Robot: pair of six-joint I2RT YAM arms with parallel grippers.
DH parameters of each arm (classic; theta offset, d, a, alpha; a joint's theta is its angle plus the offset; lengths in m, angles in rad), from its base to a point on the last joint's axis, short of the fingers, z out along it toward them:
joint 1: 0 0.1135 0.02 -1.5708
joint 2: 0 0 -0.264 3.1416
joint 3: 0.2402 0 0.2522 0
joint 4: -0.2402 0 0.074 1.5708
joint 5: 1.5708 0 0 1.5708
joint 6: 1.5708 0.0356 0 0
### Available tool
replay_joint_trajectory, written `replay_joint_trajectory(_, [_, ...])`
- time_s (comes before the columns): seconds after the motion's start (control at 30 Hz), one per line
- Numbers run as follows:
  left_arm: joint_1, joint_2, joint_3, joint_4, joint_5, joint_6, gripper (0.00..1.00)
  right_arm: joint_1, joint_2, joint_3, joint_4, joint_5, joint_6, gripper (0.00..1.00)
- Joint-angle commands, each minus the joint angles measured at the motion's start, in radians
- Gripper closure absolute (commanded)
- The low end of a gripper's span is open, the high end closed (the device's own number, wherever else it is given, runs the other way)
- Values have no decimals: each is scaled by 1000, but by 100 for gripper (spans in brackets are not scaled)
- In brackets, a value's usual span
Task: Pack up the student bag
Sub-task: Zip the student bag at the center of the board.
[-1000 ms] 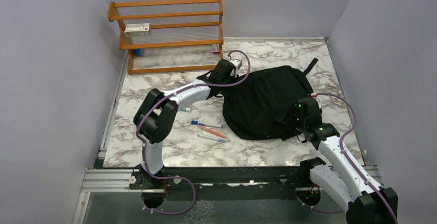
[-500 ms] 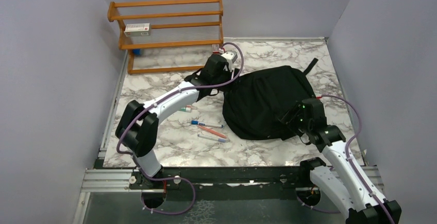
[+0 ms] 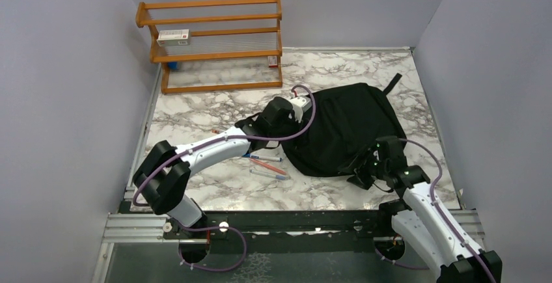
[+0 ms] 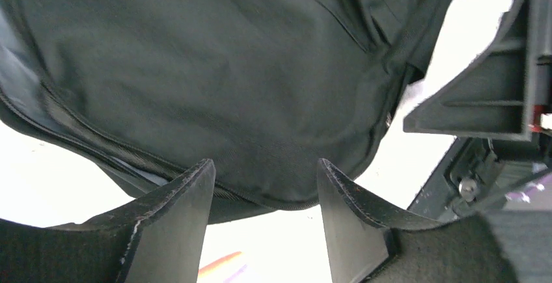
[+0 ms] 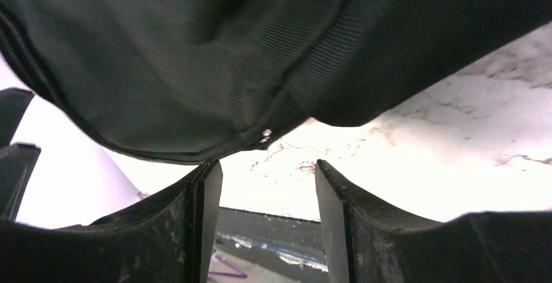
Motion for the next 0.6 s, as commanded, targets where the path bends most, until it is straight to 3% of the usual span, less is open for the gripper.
replay_joint_trajectory(0.0, [-27,-78,-71,121,106,-47,41,-3,15,-93,128,-163,90,43])
replay_joint_trajectory(0.2, [-70,-80,-104,168,164,-33,45,-3,59,-128,220,-149,135,47])
replay_joint_trajectory(0.57, [-89,-23,-112,209,293,-10,64,-3,70,-192,320,-96,231,51])
